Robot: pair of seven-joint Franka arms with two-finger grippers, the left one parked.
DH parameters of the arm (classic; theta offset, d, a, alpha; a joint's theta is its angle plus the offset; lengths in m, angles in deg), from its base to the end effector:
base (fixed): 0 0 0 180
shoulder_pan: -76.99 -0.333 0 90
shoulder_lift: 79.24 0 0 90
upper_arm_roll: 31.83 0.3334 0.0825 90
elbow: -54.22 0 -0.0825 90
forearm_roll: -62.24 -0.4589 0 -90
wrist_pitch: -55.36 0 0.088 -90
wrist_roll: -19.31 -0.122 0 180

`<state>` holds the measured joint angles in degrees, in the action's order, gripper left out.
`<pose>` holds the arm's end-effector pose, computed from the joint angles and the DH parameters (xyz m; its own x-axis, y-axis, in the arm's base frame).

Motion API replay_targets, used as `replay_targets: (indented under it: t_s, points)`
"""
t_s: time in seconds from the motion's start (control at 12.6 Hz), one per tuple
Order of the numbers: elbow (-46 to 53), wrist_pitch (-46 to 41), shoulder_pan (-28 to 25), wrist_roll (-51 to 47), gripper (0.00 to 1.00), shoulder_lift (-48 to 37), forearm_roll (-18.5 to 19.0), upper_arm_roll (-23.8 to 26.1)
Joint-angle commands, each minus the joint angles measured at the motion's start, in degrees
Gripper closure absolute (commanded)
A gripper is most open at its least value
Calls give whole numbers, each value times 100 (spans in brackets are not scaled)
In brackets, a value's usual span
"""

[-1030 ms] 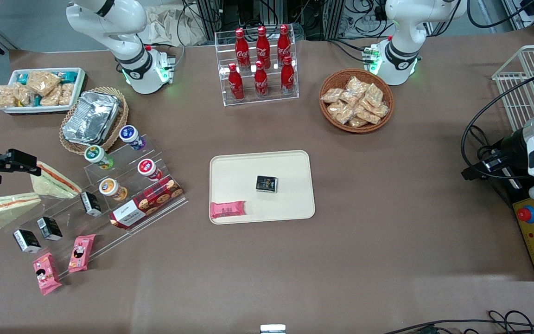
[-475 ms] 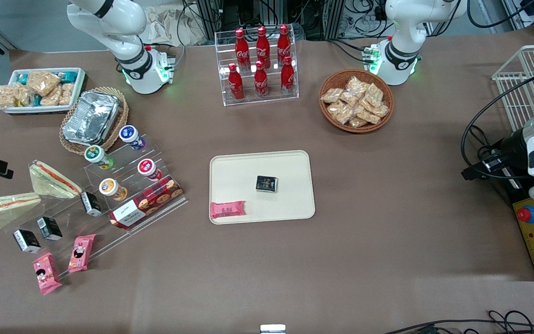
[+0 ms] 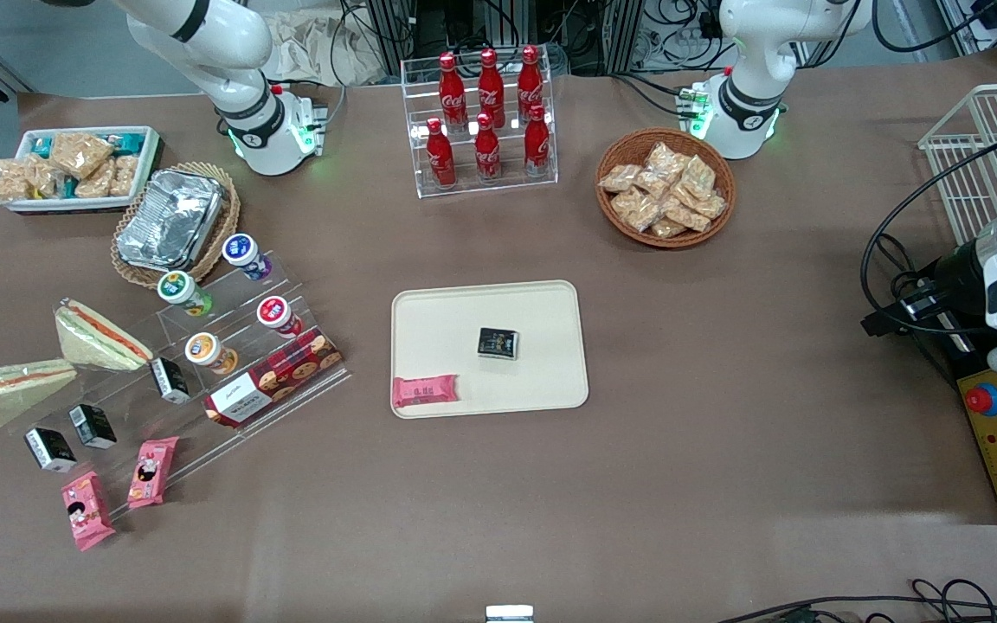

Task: Place sandwich on tray
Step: 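Close the right gripper on the edge of a wrapped triangle sandwich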

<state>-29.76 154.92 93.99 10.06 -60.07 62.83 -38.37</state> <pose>0.6754 -0.2848 0.4709 0.8426 -0.5360 -0.0522 -0.5334 -0.8440 0.0566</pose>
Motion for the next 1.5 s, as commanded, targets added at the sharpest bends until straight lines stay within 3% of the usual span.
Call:
replay_targets:
  t_s: [0.0, 0.63, 1.11, 1.19, 1.43]
  points:
    - [75, 213, 57, -1049, 0, 252, 82, 21]
    - [66, 908, 268, -1009, 0, 771, 73, -146]
    - [22, 1233, 277, -1079, 6, 1000, -6, -138]
    - [22, 1233, 277, -1079, 14, 1026, -15, -138]
    - [31, 1224, 295, -991, 62, 1009, -182, -138]
